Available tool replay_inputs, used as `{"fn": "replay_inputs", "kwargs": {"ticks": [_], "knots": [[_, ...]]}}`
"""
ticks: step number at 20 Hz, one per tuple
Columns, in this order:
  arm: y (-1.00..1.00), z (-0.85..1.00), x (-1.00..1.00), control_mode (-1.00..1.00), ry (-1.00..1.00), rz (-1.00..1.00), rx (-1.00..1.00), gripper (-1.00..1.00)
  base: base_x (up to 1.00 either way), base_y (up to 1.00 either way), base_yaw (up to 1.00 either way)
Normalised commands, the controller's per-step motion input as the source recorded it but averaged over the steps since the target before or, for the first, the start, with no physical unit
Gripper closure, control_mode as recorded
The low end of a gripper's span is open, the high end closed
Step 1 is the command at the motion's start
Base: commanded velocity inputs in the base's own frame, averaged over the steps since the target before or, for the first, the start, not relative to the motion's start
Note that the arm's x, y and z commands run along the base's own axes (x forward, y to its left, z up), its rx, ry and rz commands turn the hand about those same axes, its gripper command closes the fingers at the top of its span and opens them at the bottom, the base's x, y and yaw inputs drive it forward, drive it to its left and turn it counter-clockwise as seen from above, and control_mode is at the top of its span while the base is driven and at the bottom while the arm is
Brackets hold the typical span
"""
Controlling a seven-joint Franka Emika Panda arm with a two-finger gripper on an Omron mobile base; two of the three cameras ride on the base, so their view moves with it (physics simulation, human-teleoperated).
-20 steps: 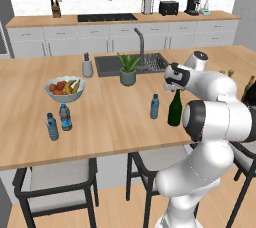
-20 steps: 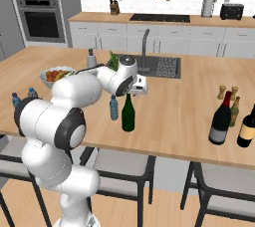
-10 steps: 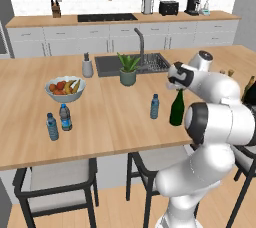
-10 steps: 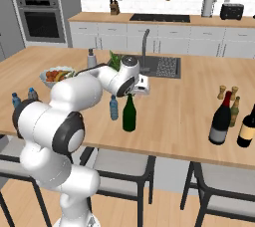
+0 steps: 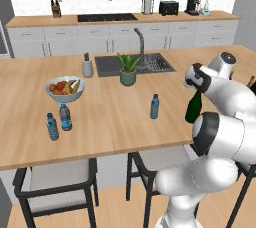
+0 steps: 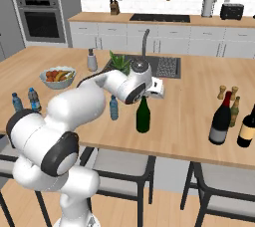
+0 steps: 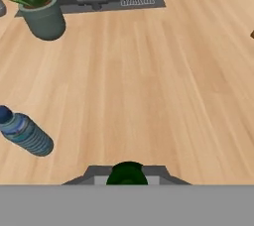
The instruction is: Move the plastic bottles in the middle to the plastics group, and the glass bottles in the middle to the glass group.
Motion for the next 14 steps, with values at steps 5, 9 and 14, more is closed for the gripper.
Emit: {"fn": "replay_inputs", "kwargs": {"ticks": [5, 9, 14], "knots": [[-0.80, 0.03, 0.00, -1.00, 0.00, -0.41, -0.06, 1.00, 0.00, 0.00, 0.00], [-0.76, 0.00, 0.05, -1.00, 0.00, -0.47, -0.12, 1.00, 0.00, 0.00, 0.00], [-0.81, -0.02, 0.04, -1.00, -0.04, -0.41, -0.02, 1.00, 0.00, 0.00, 0.00]]}}
